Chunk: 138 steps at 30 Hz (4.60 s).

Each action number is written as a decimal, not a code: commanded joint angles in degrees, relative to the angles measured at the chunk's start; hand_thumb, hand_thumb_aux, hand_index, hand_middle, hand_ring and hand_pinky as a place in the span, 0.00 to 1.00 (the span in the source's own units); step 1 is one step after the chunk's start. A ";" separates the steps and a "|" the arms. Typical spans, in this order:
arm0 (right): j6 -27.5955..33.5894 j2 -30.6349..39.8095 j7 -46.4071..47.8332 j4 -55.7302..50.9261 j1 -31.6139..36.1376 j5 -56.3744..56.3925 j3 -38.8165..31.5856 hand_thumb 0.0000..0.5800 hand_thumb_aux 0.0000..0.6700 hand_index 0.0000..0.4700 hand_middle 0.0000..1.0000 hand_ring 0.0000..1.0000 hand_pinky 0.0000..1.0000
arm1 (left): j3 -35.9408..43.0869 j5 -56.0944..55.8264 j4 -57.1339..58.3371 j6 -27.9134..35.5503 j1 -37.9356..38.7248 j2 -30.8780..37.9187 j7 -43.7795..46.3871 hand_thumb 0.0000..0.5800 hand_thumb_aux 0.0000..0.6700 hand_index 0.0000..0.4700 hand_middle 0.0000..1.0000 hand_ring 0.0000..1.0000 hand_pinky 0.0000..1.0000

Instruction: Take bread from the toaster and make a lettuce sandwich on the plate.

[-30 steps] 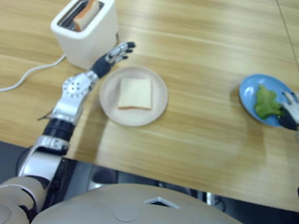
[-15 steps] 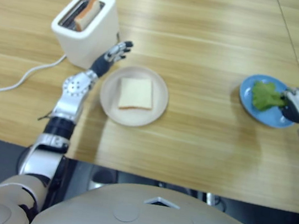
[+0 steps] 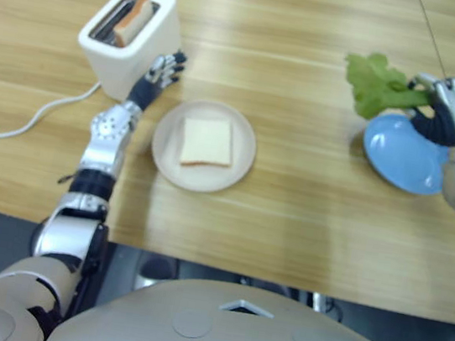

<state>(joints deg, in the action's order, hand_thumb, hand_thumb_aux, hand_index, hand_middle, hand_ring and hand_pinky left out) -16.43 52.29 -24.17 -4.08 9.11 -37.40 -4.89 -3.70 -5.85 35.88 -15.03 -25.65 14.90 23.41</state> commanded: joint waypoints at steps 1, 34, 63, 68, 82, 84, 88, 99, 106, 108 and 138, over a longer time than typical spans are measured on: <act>-0.92 -6.60 4.81 3.27 1.98 -0.10 -3.90 1.00 1.00 0.98 1.00 1.00 1.00 | -0.37 0.09 4.14 -1.15 -1.47 -0.89 -0.59 0.00 0.00 0.00 0.00 0.00 0.00; -8.34 -33.97 4.73 -26.36 16.31 -12.56 -27.20 1.00 1.00 0.98 1.00 1.00 1.00 | 1.14 3.67 13.29 -5.18 -5.14 -4.32 -2.90 0.00 0.00 0.00 0.00 0.00 0.00; 2.64 -18.18 9.60 -3.87 3.31 -8.94 -12.15 0.00 0.00 0.00 0.00 0.00 0.00 | 3.21 15.29 -17.00 -5.86 4.78 1.61 -12.61 0.00 0.00 0.00 0.00 0.00 0.00; 3.81 -16.46 8.80 1.18 -1.06 -5.72 -4.55 0.00 0.00 0.00 0.00 0.00 0.00 | 0.04 16.01 -38.39 -0.90 9.60 4.15 -13.66 0.00 0.00 0.00 0.00 0.00 0.00; 0.81 -21.58 6.98 -8.93 1.04 -4.29 -5.18 0.00 0.00 0.00 0.00 0.00 0.00 | -3.08 43.26 -35.03 23.91 4.64 14.21 -28.63 0.00 0.00 0.00 0.00 0.00 0.00; 0.35 -21.54 6.89 -10.08 1.37 -4.31 -5.13 0.00 0.00 0.00 0.00 0.00 0.00 | -0.65 46.11 -29.75 26.42 2.76 15.11 -29.37 0.00 0.00 0.00 0.00 0.00 0.00; -0.76 -21.82 6.81 -11.68 1.88 -3.53 -4.83 0.00 0.00 0.00 0.00 0.00 0.00 | 3.68 48.49 -17.81 30.27 -1.59 15.47 -29.26 0.00 0.00 0.00 0.00 0.00 0.00; -2.33 -22.63 5.91 -16.95 3.03 -3.08 -5.68 0.00 0.00 0.00 0.00 0.00 0.00 | 10.50 48.90 -1.38 32.45 -10.56 15.68 -33.74 0.00 0.00 0.00 0.00 0.00 0.00; -2.45 -22.36 5.68 -17.32 2.47 -2.98 -5.73 0.00 0.00 0.00 0.00 0.00 0.00 | 9.45 45.44 -1.00 31.61 -10.54 15.58 -36.84 1.00 1.00 0.98 0.77 0.77 0.77; -2.44 -22.44 5.72 -17.48 2.43 -2.90 -5.78 0.00 0.00 0.00 0.00 0.00 0.00 | 9.84 45.40 -1.62 31.43 -10.48 15.76 -37.54 1.00 1.00 0.98 1.00 1.00 1.00; -2.73 -23.67 3.28 -22.49 4.56 -2.28 -7.05 0.00 0.00 0.00 0.00 0.00 0.00 | -2.98 -5.64 -27.92 18.36 2.58 3.40 -8.06 1.00 1.00 0.98 1.00 1.00 1.00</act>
<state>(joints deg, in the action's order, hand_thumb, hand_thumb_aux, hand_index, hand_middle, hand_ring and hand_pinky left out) -19.00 28.91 -20.73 -25.60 13.40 -40.10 -11.38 -7.38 -8.75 6.62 1.13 -23.87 19.05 11.39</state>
